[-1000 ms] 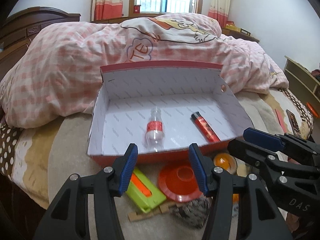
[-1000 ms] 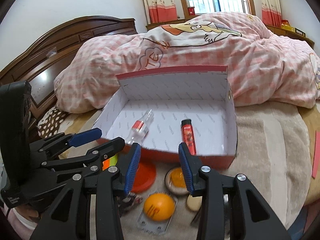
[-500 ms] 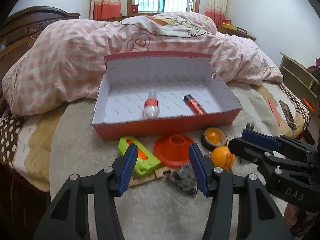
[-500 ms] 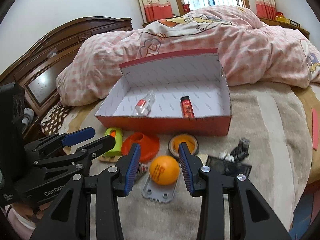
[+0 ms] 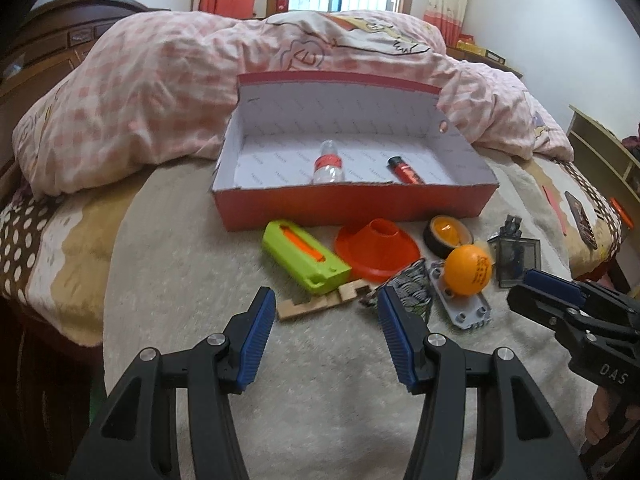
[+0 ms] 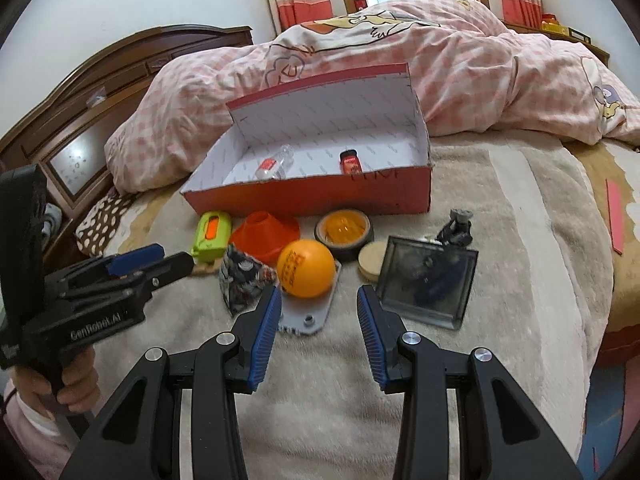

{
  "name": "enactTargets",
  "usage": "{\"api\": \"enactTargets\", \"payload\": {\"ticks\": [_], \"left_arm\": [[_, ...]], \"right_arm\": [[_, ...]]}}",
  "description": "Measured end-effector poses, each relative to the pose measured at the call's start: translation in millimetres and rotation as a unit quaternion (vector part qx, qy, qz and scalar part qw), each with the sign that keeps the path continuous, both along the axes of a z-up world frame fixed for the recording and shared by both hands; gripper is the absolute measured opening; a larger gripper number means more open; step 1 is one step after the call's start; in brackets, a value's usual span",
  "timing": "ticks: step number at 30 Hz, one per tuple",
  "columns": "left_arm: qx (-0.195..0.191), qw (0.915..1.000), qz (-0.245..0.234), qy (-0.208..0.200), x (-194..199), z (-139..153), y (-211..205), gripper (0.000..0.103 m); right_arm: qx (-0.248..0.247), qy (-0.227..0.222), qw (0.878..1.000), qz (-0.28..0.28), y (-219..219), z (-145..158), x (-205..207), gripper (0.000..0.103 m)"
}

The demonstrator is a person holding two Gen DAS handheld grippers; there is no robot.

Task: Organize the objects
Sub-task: 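Move the left gripper to the green toy while the right gripper approaches the orange ball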

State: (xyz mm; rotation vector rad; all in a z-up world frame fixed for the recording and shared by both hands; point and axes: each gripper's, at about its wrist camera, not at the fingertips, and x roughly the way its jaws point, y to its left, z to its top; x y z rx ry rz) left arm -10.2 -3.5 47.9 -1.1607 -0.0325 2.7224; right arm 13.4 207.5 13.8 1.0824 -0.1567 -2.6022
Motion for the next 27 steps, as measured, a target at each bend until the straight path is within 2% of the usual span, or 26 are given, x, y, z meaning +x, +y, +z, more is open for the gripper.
{"api": "enactTargets", "payload": {"ticks": [9, 16, 27], "left_arm": [[-0.002, 0.9999, 0.007, -0.013, 3.5, -13.4, -10.1, 0.053], [0.004, 0.9996, 0.015, -0.025, 0.4, -21.7, -14.1, 0.053], [0.033, 0.9992, 0.018, -0.017, -26.7, -10.7, -13.2, 0.054]], "right_arm": [[0.004, -0.012, 1.000, 0.008, -0.9, -11.8, 3.8, 0.041], [0.016, 0.009, 1.000, 0.015, -14.3, -7.2, -4.5, 0.042], [0.035, 0.012, 0.999, 0.010, -33.2, -11.0, -30.9, 0.042]]}}
